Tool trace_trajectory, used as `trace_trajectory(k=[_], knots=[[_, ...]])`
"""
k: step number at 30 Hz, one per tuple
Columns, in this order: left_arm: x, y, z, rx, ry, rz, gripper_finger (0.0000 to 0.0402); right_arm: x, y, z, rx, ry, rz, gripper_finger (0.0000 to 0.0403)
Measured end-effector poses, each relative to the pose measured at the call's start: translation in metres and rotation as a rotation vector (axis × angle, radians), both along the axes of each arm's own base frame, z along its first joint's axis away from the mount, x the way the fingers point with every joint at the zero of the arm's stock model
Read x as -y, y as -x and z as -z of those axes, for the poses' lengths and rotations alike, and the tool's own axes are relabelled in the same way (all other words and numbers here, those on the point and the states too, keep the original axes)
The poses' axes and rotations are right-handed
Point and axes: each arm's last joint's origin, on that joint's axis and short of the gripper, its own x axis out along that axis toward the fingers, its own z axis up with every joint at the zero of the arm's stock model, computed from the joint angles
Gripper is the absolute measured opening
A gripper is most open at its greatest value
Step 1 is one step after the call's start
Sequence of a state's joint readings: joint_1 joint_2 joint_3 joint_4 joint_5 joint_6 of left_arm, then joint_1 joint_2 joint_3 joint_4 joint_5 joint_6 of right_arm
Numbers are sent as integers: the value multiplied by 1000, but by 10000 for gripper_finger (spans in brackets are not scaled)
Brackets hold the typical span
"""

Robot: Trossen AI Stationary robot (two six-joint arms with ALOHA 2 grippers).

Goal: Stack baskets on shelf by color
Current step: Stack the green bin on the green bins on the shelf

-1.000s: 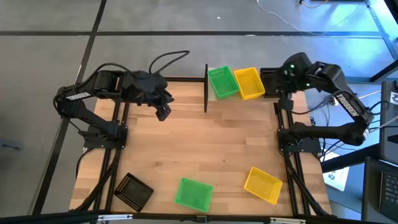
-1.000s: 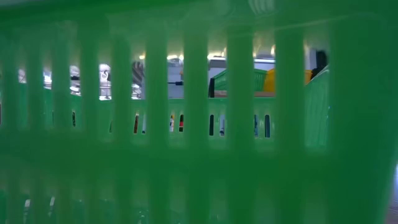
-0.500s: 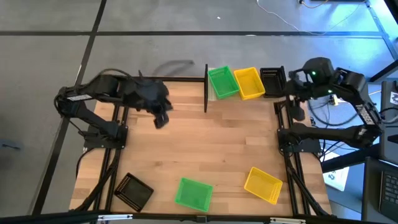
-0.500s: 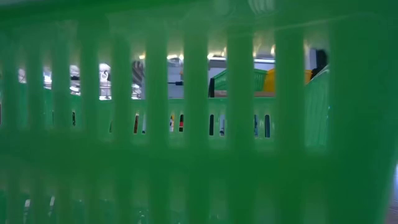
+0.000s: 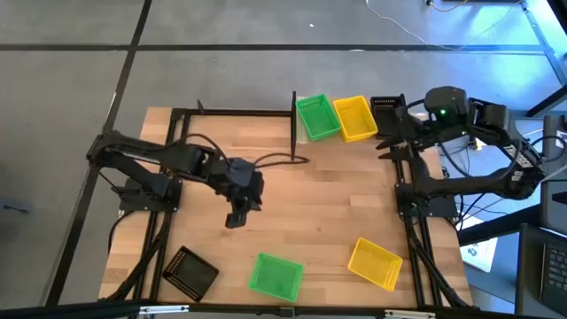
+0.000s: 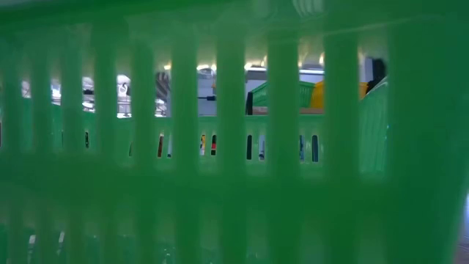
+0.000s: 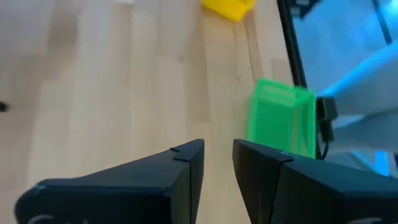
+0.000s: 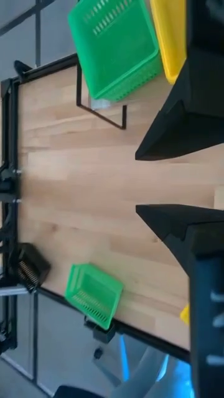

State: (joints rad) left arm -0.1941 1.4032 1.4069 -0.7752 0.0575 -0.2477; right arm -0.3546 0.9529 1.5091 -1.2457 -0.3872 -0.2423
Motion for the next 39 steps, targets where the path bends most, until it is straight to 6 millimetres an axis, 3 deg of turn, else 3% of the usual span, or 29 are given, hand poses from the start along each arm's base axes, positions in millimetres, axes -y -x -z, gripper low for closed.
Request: trace_trajectory(k=[10,13,22,27,39], knots=[[27,-14,76,55,22,201,77,-2,-14,7,-66,23,-64,122],[36,-14,103,-15,51,212,77,-3,-19,9,-88,27,-96,122],[72,-37,156,-53,134,298,77,-2,-29,14,-131,12,-108,122],[81,-37,173,-100,76,280,77,-2,-31,15,-139,9,-108,122],[83,-40,171,-57,53,253,77,-2,-31,15,-140,6,-106,122]])
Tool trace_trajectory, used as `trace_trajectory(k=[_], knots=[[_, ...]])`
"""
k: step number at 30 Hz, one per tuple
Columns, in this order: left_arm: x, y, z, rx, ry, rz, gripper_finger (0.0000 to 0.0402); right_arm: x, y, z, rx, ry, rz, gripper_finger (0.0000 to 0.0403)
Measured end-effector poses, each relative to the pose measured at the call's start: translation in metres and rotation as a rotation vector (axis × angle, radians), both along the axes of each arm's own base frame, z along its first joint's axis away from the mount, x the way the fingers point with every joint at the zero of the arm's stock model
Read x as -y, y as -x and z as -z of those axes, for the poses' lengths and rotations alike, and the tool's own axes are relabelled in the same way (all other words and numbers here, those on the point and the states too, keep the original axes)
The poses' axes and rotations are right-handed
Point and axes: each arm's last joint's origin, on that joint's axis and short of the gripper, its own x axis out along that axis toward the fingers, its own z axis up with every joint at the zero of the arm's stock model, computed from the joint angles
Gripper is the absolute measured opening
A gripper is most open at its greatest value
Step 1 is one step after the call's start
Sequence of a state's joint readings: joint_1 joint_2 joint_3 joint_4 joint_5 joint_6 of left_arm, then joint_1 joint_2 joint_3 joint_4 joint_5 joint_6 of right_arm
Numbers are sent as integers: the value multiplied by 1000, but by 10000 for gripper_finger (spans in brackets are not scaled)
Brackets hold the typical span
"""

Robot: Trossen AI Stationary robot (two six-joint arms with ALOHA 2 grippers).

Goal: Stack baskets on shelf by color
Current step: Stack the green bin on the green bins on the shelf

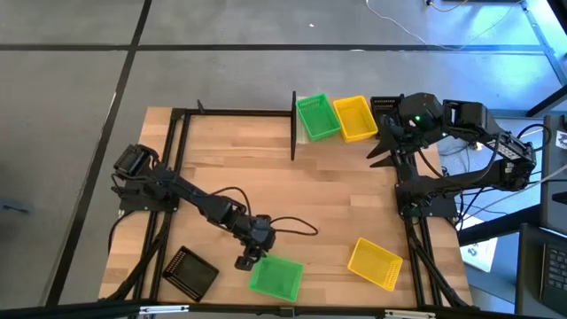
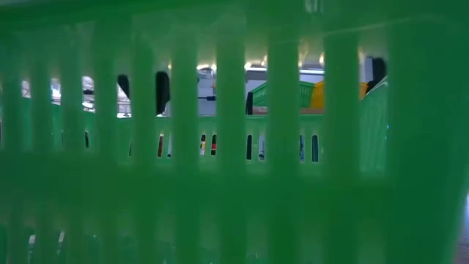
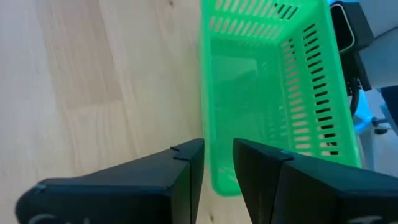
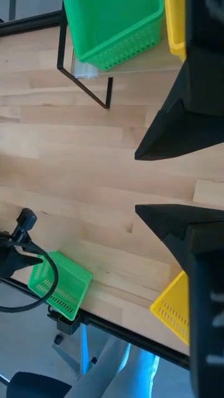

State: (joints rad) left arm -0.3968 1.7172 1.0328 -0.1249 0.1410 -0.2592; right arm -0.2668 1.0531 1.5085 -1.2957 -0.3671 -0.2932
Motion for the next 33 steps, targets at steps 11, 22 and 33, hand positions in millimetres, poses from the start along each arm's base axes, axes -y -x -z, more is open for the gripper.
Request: trace_trajectory(k=[11,22,33], knots=[[3,-5,21,-71,5,-31,77,0,1,1,-10,-3,0,122],[4,-7,24,-78,38,-96,77,0,1,1,-11,-3,0,122],[3,-8,28,-119,81,-89,4,0,1,1,-11,-3,0,122]])
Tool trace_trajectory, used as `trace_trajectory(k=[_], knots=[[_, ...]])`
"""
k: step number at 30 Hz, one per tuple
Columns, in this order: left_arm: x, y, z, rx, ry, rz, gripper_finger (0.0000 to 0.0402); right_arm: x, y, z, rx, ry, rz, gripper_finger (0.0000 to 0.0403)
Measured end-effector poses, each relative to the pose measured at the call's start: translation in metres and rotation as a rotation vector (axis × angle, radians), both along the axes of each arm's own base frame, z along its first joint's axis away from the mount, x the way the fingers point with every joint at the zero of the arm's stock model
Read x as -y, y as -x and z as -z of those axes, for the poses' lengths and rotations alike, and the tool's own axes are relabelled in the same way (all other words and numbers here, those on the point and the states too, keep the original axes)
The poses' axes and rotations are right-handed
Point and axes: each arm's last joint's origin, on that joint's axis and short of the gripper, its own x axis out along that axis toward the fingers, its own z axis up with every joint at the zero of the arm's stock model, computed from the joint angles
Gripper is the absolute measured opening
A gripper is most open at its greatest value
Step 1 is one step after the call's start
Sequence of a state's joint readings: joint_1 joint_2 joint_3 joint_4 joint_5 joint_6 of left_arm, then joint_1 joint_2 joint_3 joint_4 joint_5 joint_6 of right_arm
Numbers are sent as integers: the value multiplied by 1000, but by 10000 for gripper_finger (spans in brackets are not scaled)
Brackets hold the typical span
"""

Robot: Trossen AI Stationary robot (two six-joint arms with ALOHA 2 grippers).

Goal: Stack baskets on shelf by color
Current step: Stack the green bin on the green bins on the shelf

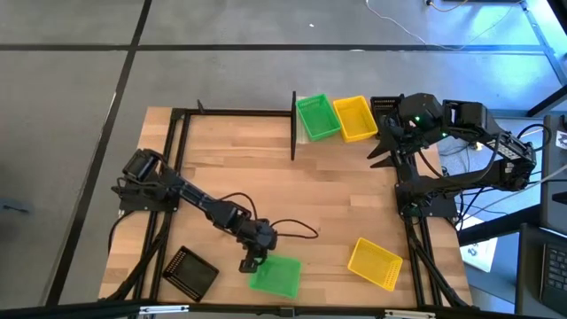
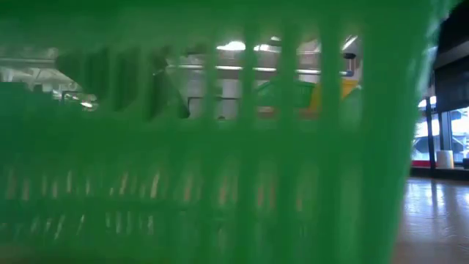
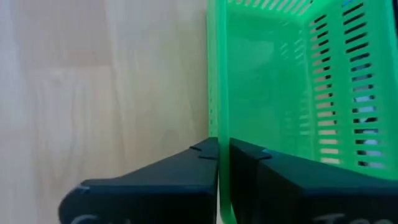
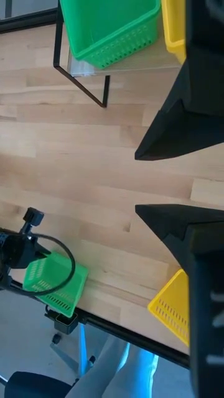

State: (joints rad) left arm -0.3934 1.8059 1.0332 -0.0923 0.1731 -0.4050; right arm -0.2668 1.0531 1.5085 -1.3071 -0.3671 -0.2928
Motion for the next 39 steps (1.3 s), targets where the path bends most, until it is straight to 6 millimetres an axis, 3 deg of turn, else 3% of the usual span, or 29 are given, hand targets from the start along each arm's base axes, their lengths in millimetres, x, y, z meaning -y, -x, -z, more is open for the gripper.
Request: trace_trajectory(k=[5,10,16,21,26,31,39], knots=[[-17,-3,-28,28,116,-33,2,0,0,0,0,1,-1,122],[-49,6,-70,92,165,-137,1,1,0,0,-5,33,24,122],[-101,25,-123,248,165,-521,1,4,1,1,-28,123,101,122],[-143,29,-159,392,98,-814,0,7,1,0,-38,187,163,122],[-171,24,-190,536,-175,-898,0,10,-4,-1,0,193,236,122],[-187,12,-204,551,-497,-985,0,14,-18,-4,104,204,250,122],[-195,-15,-207,495,-780,-1060,0,24,-50,-7,241,289,287,122]])
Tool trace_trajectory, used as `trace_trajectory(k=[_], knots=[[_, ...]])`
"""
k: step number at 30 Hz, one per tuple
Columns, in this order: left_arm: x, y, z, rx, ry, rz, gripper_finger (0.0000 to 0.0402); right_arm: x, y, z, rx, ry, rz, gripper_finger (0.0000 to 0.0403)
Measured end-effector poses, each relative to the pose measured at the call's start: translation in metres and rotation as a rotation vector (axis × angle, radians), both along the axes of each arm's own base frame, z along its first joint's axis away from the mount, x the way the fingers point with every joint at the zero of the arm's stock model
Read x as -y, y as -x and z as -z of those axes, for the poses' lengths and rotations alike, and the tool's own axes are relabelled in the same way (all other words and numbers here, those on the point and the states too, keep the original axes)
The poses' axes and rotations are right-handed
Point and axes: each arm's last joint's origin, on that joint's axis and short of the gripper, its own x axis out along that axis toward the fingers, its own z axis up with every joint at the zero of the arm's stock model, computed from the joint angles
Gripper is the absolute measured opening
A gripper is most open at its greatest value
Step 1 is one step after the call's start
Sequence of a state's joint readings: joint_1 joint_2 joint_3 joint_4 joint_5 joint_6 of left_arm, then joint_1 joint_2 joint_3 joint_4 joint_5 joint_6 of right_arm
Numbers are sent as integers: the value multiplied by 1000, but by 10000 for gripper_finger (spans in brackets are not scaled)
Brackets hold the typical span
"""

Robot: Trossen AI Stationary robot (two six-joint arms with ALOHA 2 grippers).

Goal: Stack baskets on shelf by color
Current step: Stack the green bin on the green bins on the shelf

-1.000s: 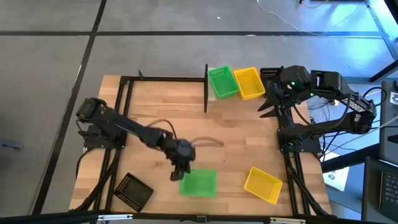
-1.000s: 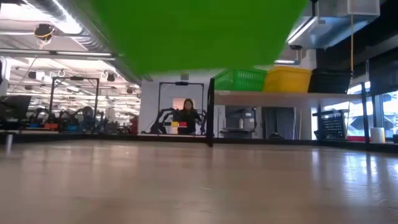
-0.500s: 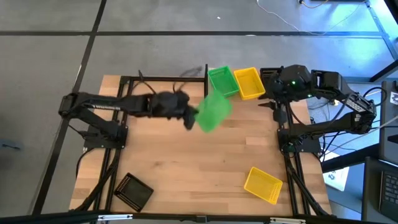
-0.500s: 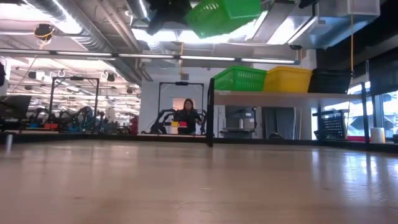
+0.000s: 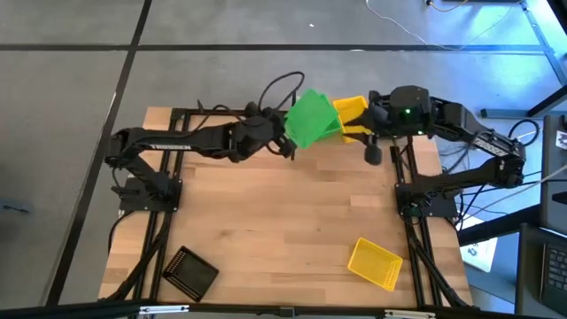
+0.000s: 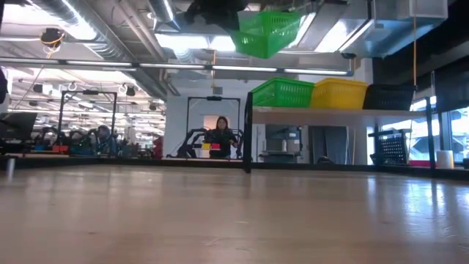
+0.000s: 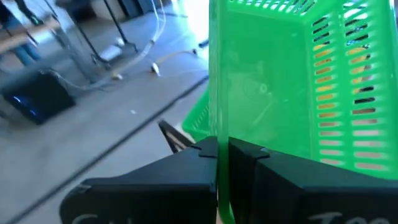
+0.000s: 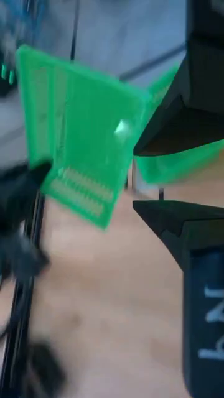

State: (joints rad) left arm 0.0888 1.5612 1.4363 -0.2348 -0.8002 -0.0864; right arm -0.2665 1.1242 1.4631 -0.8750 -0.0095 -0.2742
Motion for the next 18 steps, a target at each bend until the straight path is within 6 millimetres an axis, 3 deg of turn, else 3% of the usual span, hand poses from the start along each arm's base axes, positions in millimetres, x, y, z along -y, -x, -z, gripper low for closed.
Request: trace_trajectory(k=[6,18], knots=[[1,-13,-3,-55,-56,13,0,11,-17,2,2,124,213,122],[2,-14,-8,-43,-69,7,0,20,-34,11,-58,214,320,122]])
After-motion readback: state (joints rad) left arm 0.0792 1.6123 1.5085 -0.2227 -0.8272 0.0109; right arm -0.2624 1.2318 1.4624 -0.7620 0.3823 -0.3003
